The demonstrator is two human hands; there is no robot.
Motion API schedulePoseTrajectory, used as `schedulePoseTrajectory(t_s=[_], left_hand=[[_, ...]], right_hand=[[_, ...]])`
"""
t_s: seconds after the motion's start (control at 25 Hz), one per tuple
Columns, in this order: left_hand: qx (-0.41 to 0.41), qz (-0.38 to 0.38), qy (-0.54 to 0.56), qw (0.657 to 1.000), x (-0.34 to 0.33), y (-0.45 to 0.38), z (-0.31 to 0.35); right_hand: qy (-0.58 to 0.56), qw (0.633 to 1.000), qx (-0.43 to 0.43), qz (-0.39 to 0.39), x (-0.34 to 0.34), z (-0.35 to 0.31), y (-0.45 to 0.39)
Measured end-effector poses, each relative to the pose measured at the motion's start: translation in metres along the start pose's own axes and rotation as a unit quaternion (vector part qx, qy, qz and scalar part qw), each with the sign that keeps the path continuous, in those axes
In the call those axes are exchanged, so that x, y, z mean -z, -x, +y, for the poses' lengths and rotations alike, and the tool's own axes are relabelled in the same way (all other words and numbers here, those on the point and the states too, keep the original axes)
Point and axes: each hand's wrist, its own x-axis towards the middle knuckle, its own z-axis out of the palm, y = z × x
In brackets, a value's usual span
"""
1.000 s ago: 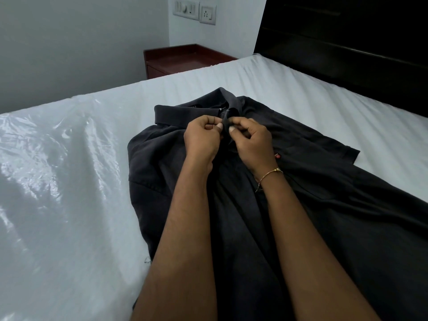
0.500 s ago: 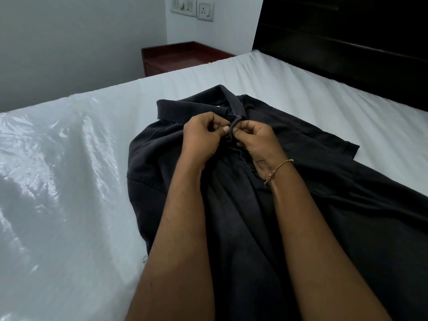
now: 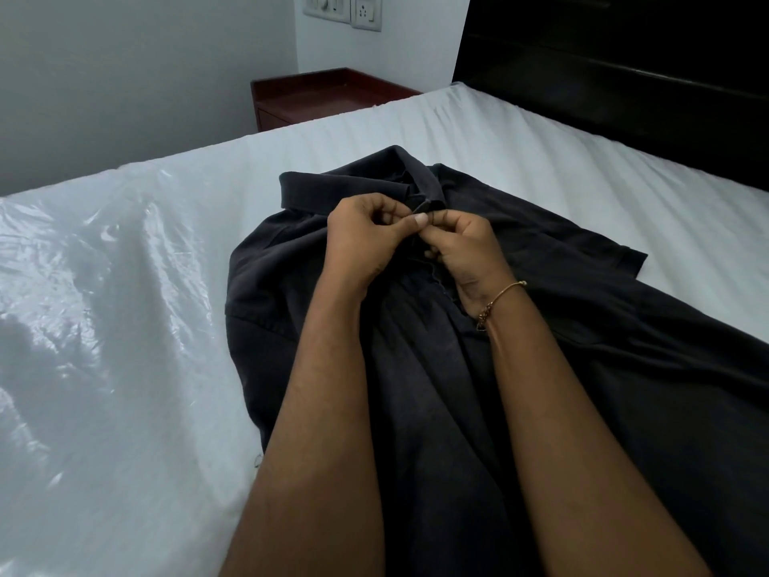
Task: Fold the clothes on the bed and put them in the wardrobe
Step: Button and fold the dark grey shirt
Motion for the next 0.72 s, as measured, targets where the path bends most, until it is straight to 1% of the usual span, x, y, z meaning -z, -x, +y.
schedulePoseTrajectory(t_s=[0.12,0.2,0.24,0.32,0.4,0.44,0.48,0.56,0.6,0.64,0.72], left_hand=[[-0.035,0.016,-0.044,0.998,0.003,-0.006,-0.006],[-0.043,0.014,-0.051,0.998,0.002,-0.008,-0.008],[-0.038,0.01,-0.032,0.999,0.001,-0.007,-0.008],[0.003,0.015,0.053,0.998,-0.005,-0.006,-0.005],[0.044,0.046,0.096,0.993,-0.012,-0.01,-0.006],[0.039,0.072,0.072,0.994,-0.016,-0.012,-0.008],[0.016,0.102,0.013,0.995,-0.019,-0.015,-0.012],[-0.016,0.165,-0.12,0.979,-0.021,-0.016,-0.021],[-0.016,0.191,-0.152,0.97,-0.02,-0.016,-0.026],[-0.011,0.208,-0.161,0.965,-0.019,-0.016,-0.032],[-0.006,0.211,-0.165,0.963,-0.019,-0.015,-0.041]], right_hand=[[-0.029,1.0,-0.006,0.0,0.005,-0.001,0.003],[-0.045,0.999,-0.007,-0.008,0.005,-0.004,0.006],[-0.056,0.998,-0.01,-0.013,0.004,-0.005,0.007],[-0.095,0.995,-0.019,-0.026,0.002,-0.007,0.008],[-0.138,0.99,-0.019,-0.023,0.0,-0.006,0.007],[-0.148,0.989,-0.015,-0.019,-0.002,-0.004,0.007],[-0.142,0.99,-0.002,-0.01,-0.005,0.0,0.006],[-0.072,0.996,0.044,0.037,-0.012,0.009,0.001],[-0.018,0.994,0.076,0.071,-0.016,0.016,-0.003],[0.04,0.989,0.106,0.097,-0.021,0.021,-0.006],[0.134,0.97,0.152,0.138,-0.031,0.032,-0.006]])
